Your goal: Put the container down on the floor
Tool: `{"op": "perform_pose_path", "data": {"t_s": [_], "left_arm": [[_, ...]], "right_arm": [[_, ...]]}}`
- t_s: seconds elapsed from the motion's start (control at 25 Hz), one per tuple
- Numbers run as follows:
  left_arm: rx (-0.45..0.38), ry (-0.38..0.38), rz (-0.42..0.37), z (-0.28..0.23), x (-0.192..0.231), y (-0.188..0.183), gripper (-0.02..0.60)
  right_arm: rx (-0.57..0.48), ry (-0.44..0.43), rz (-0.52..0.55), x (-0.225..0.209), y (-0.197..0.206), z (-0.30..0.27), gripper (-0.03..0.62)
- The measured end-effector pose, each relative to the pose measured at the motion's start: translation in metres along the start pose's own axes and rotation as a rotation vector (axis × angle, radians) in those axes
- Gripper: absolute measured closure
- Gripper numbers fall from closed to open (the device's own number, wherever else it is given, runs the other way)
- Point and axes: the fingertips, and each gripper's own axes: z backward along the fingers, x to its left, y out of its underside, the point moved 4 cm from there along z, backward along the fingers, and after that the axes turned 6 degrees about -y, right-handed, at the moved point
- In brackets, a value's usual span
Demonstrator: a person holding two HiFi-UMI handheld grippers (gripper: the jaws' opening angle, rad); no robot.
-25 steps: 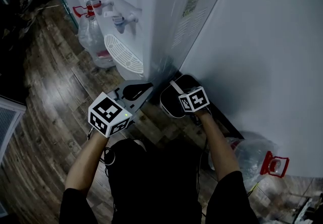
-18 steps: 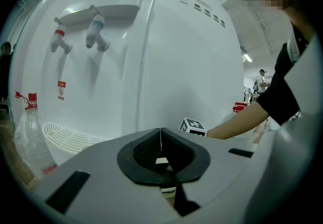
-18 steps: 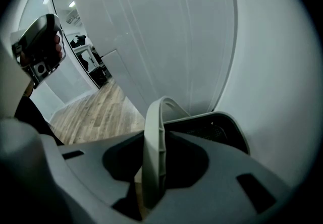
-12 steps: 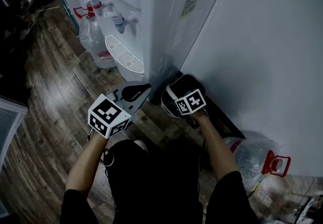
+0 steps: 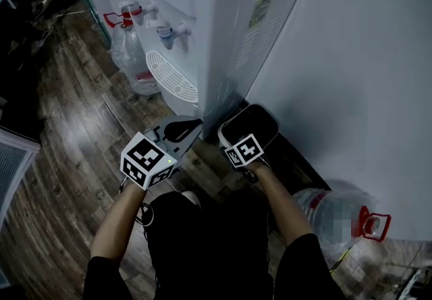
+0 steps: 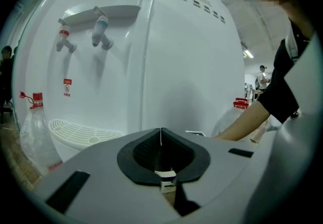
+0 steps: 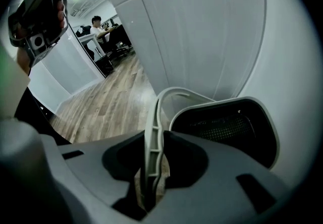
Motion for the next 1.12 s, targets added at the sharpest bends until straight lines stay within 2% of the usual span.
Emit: {"op": "perform_pose_path", "data": {"t_s": [0.2,0.32,0.52,0.68,0.8,0.84,0.96,1.12], "left_arm": [[0.0,-0.009,0.022,0.004,0.006,0.006,0.566],[0.001,-0.015,0.035,0.008,0.008,0.01,0.566],[-0.003,-0.021,0.041,0.009,0.01,0.011,0.566],[-0.007,-0.016,0.034,0.008,0.01,0.008,0.566],[-0.011,-0.013,0.032,0.006,0.009,0.006,0.566],[-0.013,-0.011,0.031,0.005,0.008,0.006,0.566],[-0.017,-0.007,0.022,0.003,0.004,0.005,0.566],[-0.014,-0.009,0.002,0.0,0.0,0.005,0.566]], "right_arm": [[0.0,0.038,0.017,0.002,0.005,-0.011,0.495],[-0.024,0.066,0.035,0.002,0.009,-0.013,0.453],[-0.072,0.039,-0.005,0.005,0.014,-0.011,0.421],[-0.151,0.002,-0.088,0.007,0.011,-0.001,0.419],[-0.187,0.033,-0.101,0.005,0.01,0.01,0.419],[-0.194,0.057,-0.091,0.003,0.011,0.013,0.439],[-0.225,0.139,-0.062,-0.004,0.014,0.022,0.58],[-0.266,0.208,-0.042,-0.008,0.016,0.034,0.583]]}}
